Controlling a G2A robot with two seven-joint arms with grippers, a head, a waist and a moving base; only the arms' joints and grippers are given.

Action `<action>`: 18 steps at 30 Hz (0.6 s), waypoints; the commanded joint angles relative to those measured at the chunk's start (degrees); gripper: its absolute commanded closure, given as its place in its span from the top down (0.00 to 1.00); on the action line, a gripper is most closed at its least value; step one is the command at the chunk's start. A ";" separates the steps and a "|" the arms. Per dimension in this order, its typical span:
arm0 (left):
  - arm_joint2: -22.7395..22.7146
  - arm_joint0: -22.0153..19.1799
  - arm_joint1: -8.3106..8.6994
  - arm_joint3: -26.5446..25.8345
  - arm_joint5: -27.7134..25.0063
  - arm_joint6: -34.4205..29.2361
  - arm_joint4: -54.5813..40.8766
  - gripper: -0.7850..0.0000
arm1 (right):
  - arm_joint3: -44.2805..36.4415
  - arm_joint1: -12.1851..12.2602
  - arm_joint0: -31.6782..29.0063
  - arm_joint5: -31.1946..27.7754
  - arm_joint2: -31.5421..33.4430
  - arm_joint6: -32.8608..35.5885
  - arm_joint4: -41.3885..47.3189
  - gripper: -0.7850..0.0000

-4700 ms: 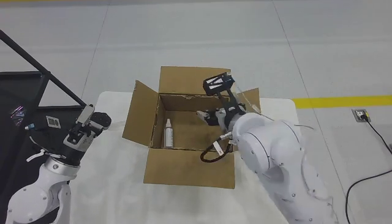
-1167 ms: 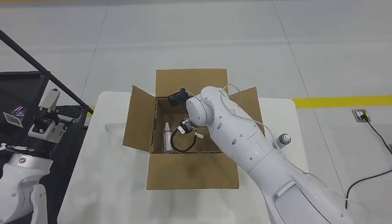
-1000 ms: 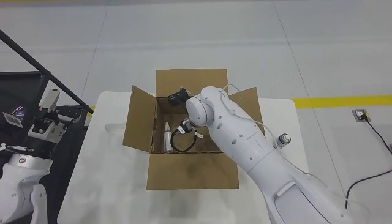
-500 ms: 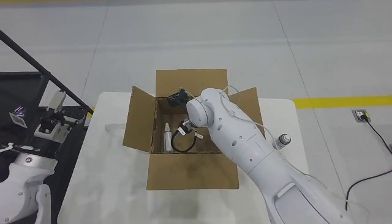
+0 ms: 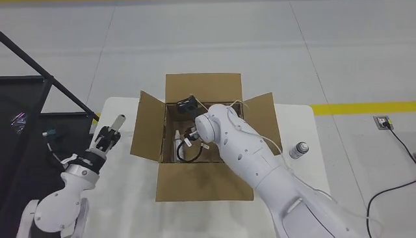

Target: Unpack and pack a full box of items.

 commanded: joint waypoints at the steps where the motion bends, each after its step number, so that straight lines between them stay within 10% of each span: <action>1: 1.69 0.32 0.02 0.36 -0.42 -0.05 2.59 1.00 | 0.91 -0.08 -0.35 0.33 0.32 -2.64 0.11 1.00; 18: 5.32 7.80 -0.46 -2.68 0.13 7.58 7.61 1.00 | 1.79 0.62 -2.77 -1.17 2.16 -9.12 0.30 1.00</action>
